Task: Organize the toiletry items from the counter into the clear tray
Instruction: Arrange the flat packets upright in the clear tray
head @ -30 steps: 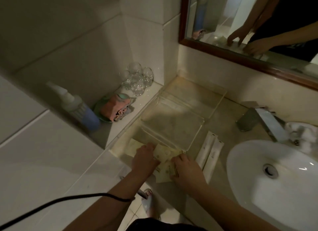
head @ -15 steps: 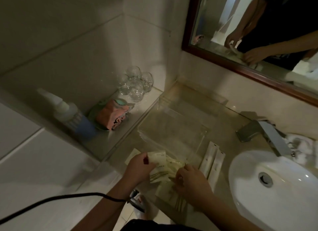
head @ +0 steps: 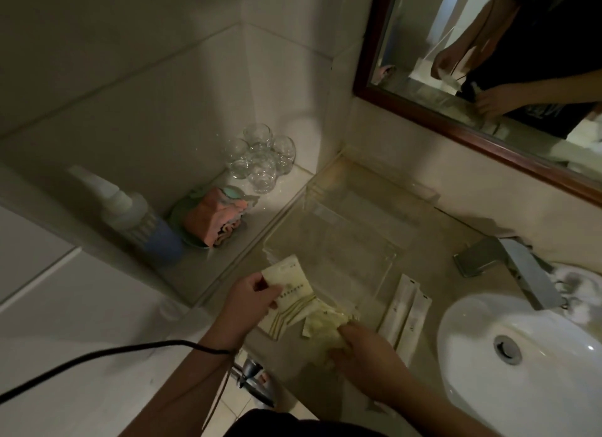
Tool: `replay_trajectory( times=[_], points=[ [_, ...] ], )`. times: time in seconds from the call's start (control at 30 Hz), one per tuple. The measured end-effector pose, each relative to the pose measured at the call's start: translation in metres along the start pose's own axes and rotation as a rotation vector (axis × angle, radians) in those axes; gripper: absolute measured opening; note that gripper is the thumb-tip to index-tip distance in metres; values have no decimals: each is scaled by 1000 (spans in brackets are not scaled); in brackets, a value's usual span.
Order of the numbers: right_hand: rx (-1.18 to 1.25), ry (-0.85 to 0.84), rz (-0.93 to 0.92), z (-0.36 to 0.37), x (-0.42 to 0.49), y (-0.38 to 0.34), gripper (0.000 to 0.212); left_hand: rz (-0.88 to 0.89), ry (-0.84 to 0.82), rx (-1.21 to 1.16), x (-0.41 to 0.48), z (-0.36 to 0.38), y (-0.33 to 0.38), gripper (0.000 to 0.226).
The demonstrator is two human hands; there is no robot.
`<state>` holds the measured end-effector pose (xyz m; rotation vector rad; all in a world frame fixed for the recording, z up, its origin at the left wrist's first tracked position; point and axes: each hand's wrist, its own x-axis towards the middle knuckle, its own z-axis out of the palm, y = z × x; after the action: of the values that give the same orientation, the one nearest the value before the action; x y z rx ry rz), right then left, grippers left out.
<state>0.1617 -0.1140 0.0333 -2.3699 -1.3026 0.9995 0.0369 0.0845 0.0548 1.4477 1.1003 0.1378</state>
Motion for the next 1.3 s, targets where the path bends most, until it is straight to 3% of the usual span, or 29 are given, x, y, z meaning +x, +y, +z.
replay_trajectory(
  times=[0.13,0.2,0.5,0.63,0.73,0.8,0.87,0.97,1.3],
  points=[
    [105,191,39,-39,19,0,8,-23,36,-18,21,1,21,11],
    [132,205,101,-58,33,1,8,-38,94,-8,36,8,32,7],
    [34,49,214,-87,94,15,28,1,242,442,79,43,24,22],
    [-43,-28,177,-88,111,20,27,12,299,613,78,48,17,48],
    [-96,-48,168,-87,120,23,31,184,327,804,72,50,20,43],
    [-181,-56,153,-85,121,25,35,416,233,945,70,51,19,31],
    [-231,-20,141,-82,121,28,39,569,2,1081,74,52,14,34],
    [-223,86,146,-76,120,29,43,578,-253,1191,79,50,3,48],
    [-232,80,69,-61,118,28,42,574,-235,1268,87,33,-10,53]
  ],
)
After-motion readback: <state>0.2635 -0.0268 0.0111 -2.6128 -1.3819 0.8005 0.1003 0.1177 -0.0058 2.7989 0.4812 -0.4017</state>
